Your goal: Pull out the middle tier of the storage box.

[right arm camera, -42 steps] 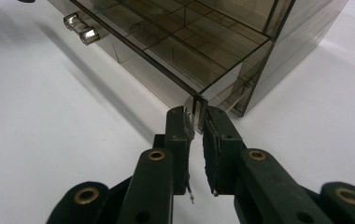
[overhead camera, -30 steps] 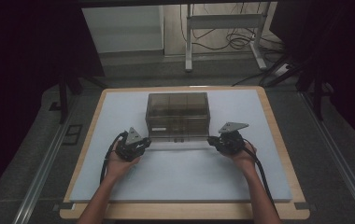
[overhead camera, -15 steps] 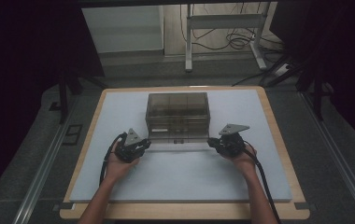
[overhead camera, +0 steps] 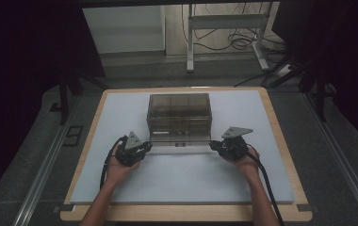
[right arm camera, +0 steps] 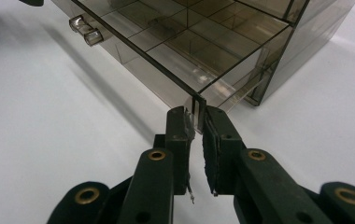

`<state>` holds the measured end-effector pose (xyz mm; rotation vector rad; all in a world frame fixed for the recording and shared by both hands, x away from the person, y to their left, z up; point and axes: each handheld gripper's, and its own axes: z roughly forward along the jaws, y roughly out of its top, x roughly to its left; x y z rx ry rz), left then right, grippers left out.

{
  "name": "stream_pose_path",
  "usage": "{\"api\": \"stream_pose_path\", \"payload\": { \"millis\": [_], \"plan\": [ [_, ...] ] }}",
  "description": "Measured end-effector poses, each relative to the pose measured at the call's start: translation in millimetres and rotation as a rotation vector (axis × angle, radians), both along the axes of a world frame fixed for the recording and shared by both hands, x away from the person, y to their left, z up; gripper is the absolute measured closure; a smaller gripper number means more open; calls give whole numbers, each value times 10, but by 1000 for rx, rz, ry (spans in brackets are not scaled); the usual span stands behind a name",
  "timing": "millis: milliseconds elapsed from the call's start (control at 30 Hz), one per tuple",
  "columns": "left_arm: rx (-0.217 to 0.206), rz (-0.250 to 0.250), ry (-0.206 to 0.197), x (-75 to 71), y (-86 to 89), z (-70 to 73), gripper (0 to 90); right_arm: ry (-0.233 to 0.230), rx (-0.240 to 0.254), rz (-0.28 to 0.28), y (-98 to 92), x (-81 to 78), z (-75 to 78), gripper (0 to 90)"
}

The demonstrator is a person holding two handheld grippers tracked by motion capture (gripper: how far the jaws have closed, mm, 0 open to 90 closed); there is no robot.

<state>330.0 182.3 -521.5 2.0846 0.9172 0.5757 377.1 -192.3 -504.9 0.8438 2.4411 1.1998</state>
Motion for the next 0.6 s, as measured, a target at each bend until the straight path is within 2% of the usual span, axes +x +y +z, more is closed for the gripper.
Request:
{"api": "stream_pose_path", "payload": {
  "millis": [333,600],
  "plan": [
    [-2,-9,1,-45,9,-3,796,1,-2,4,-4,-47,3,794],
    [-7,1,4,-81,9,-29,795,7,-4,10,-2,-89,-18,794]
  ]
}}
